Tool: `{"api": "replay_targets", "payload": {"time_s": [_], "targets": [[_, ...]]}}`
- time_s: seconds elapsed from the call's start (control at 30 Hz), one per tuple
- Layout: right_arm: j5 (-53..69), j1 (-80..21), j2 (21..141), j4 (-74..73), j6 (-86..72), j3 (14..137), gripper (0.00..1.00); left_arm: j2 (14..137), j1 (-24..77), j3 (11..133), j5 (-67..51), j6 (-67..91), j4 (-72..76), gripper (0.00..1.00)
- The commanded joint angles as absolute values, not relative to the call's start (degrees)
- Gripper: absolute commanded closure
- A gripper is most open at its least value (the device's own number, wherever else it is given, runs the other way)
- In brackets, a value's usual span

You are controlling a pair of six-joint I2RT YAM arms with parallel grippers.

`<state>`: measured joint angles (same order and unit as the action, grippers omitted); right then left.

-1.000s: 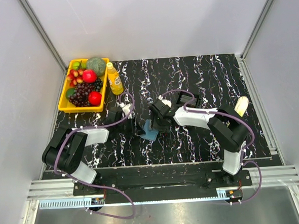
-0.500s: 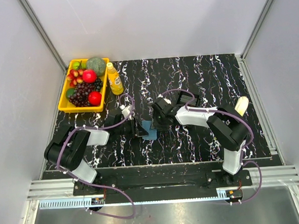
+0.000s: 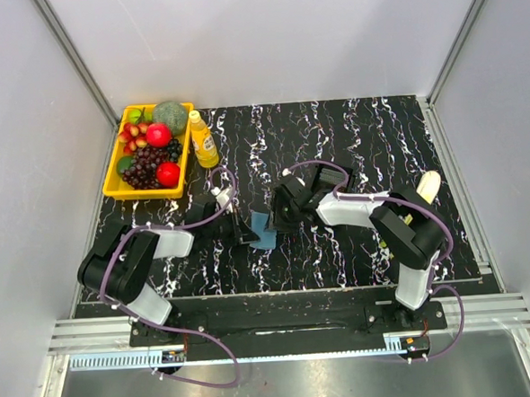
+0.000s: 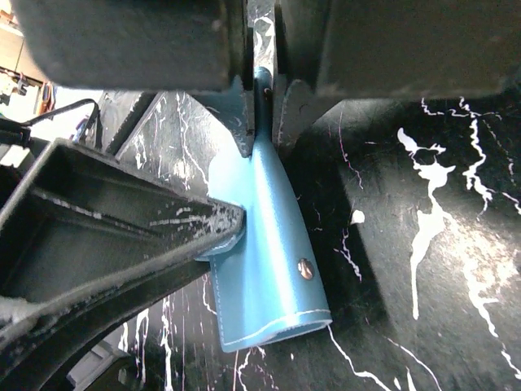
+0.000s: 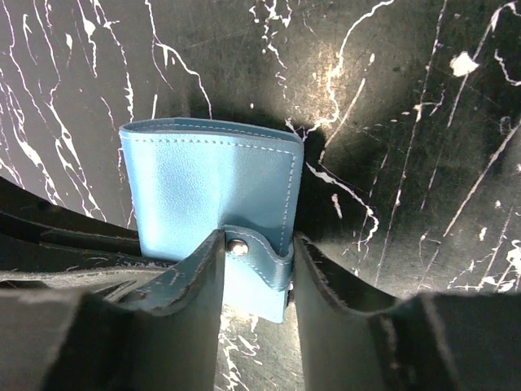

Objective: Put the credit cards into the card holder
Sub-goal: Open the card holder at the center of the board.

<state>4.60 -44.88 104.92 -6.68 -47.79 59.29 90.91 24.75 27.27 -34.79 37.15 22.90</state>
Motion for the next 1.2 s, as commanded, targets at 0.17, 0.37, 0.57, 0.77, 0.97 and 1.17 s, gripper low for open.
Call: {"api": "replay_targets", "payload": {"time_s": [0.17,0.37,0.57,0.77,0.97,1.17], "targets": [[-4.99,-46.05,98.19,-14.05,-43.96,60.91,0.37,81.14,27.60,37.34,-21.11,31.29,0.11,1.00],[-10.64,-48.42,93.17,-18.54,-40.87,63.98,0.36,77.87,28.91,44.38,-13.63,31.11,-13.09,1.00],[-10.64,-50.01,95.01,-18.46,-43.59,66.71,0.40,78.66,33.04,49.65,-3.97,31.81,-20.91,1.00],[-11.07,-50.71,95.88,-15.82,-43.59,67.85,0.43,79.98,35.51,51.68,-0.27,32.34,-23.20,1.00],[-8.35,-50.71,99.23,-14.51,-45.35,68.82,0.46,79.72,36.65,52.21,-0.18,33.57,-22.94,1.00],[-5.02,-50.71,100.11,-11.52,-46.58,68.21,0.46,79.36,37.35,52.21,1.14,34.01,-21.97,1.00]]}}
